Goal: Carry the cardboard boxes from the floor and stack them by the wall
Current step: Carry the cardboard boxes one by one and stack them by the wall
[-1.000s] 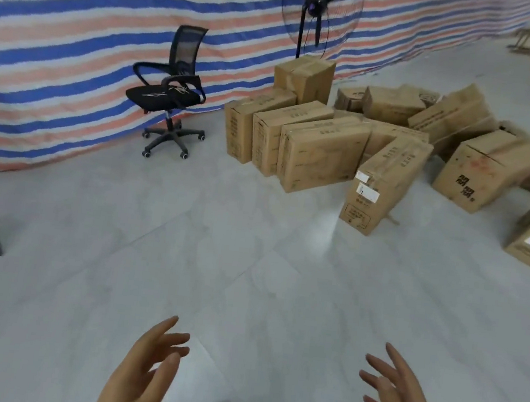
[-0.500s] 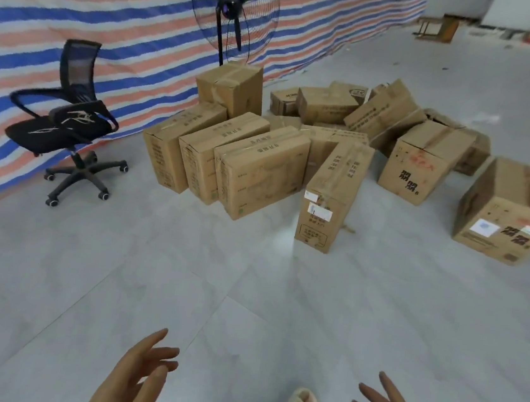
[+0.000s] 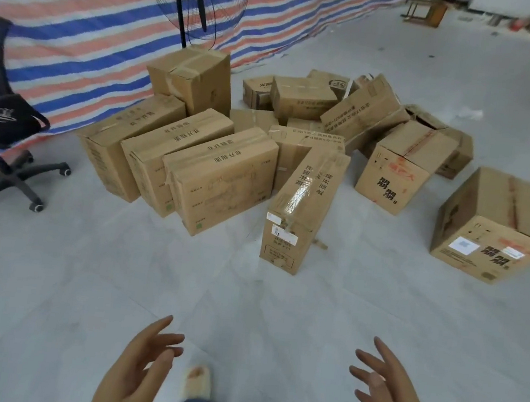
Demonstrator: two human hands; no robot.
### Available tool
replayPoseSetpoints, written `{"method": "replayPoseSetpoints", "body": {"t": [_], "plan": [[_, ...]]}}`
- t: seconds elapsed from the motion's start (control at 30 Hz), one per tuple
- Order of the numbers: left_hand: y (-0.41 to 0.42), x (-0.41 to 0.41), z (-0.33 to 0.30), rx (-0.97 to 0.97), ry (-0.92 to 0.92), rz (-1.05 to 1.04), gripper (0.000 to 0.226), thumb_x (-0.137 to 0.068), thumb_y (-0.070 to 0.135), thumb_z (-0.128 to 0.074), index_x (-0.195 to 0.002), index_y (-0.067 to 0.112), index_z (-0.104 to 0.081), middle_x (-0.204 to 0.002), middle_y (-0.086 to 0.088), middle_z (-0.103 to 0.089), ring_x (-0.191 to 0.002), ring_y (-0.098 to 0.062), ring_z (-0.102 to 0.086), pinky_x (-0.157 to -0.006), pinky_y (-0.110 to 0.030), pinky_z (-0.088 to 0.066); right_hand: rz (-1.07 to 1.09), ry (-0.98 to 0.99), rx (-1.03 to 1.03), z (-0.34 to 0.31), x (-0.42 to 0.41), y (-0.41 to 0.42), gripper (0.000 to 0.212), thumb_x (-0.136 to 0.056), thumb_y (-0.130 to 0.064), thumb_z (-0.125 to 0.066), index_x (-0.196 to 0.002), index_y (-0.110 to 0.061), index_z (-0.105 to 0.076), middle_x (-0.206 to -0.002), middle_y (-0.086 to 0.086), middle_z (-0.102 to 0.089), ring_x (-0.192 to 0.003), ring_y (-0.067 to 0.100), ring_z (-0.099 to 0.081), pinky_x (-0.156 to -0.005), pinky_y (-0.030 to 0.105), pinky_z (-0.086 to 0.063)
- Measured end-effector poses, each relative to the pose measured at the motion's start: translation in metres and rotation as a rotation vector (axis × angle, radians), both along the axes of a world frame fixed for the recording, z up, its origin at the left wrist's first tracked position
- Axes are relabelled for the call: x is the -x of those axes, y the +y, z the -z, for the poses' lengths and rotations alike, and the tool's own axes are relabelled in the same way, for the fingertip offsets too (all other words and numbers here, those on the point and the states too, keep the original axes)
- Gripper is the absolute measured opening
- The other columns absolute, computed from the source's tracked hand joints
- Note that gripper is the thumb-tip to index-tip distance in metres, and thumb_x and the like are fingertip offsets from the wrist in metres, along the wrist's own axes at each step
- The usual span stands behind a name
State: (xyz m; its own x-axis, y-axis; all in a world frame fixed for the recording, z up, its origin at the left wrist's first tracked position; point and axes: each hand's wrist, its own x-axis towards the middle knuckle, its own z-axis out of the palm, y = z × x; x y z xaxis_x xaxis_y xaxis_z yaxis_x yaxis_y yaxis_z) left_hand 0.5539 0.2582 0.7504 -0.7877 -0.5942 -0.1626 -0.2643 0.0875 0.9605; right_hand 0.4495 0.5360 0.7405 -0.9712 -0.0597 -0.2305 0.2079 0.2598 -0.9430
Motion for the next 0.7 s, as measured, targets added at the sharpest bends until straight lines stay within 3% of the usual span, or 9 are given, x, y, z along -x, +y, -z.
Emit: {"method": "replayPoseSetpoints", "body": {"t": [0.13, 0.27, 0.47, 0.53, 0.6, 0.7], "plan": [[-0.018, 0.072, 0.006, -0.001, -0.046, 0.032, 0.041, -0.090, -0.009, -0.048, -0.111, 0.024, -0.062, -0.096, -0.004, -0.073, -0.088, -0.011, -0.069, -0.083, -0.037, -0.051, 0.032, -0.041, -0.010, 0.014, 0.055, -0.010, 0.042, -0.094, -0.002, -0.045, -0.118, -0.035, -0.052, -0.114, -0.005, -0.066, -0.100, 0.018, -0.066, -0.087, 0.042, -0.051], [-0.044, 0.159, 0.014, 0.002, -0.048, 0.055, 0.039, -0.091, -0.004, -0.049, -0.110, 0.029, -0.061, -0.099, -0.005, -0.072, -0.094, -0.020, -0.068, -0.084, -0.043, -0.054, 0.091, -0.044, -0.010, 0.029, 0.126, -0.027, 0.041, -0.095, -0.002, -0.045, -0.120, -0.034, -0.052, -0.114, -0.005, -0.066, -0.097, 0.013, -0.067, -0.085, 0.041, -0.051], [-0.103, 0.311, 0.020, 0.009, -0.047, 0.210, 0.037, -0.092, 0.002, -0.052, -0.113, 0.031, -0.060, -0.101, 0.000, -0.072, -0.094, -0.012, -0.068, -0.088, -0.043, -0.050, 0.213, -0.025, -0.005, 0.037, 0.254, -0.060, 0.039, -0.096, -0.007, -0.044, -0.126, -0.030, -0.051, -0.114, -0.007, -0.065, -0.095, 0.009, -0.067, -0.077, 0.024, -0.056], [-0.122, 0.360, 0.019, 0.042, -0.064, 0.281, 0.037, -0.092, 0.003, -0.053, -0.115, 0.032, -0.059, -0.103, 0.004, -0.071, -0.094, -0.009, -0.068, -0.088, -0.042, -0.050, 0.193, -0.021, -0.027, 0.036, 0.296, -0.072, 0.039, -0.095, -0.011, -0.044, -0.130, -0.029, -0.048, -0.116, -0.010, -0.064, -0.098, 0.007, -0.066, -0.080, 0.027, -0.056], [-0.140, 0.410, 0.024, 0.078, -0.108, 0.363, 0.036, -0.092, 0.008, -0.055, -0.115, 0.037, -0.058, -0.103, 0.005, -0.071, -0.097, -0.010, -0.066, -0.090, -0.040, -0.050, 0.163, -0.035, -0.041, 0.038, 0.337, -0.085, 0.039, -0.095, -0.018, -0.045, -0.131, -0.034, -0.046, -0.117, -0.013, -0.062, -0.101, 0.005, -0.064, -0.085, 0.033, -0.053], [-0.152, 0.483, 0.044, 0.123, -0.194, 0.466, 0.033, -0.093, 0.018, -0.056, -0.113, 0.044, -0.055, -0.104, 0.010, -0.069, -0.100, -0.010, -0.064, -0.092, -0.035, -0.051, 0.144, -0.102, -0.048, 0.056, 0.393, -0.096, 0.035, -0.095, -0.026, -0.046, -0.125, -0.044, -0.045, -0.114, -0.019, -0.062, -0.100, 0.000, -0.064, -0.085, 0.029, -0.050]]}}
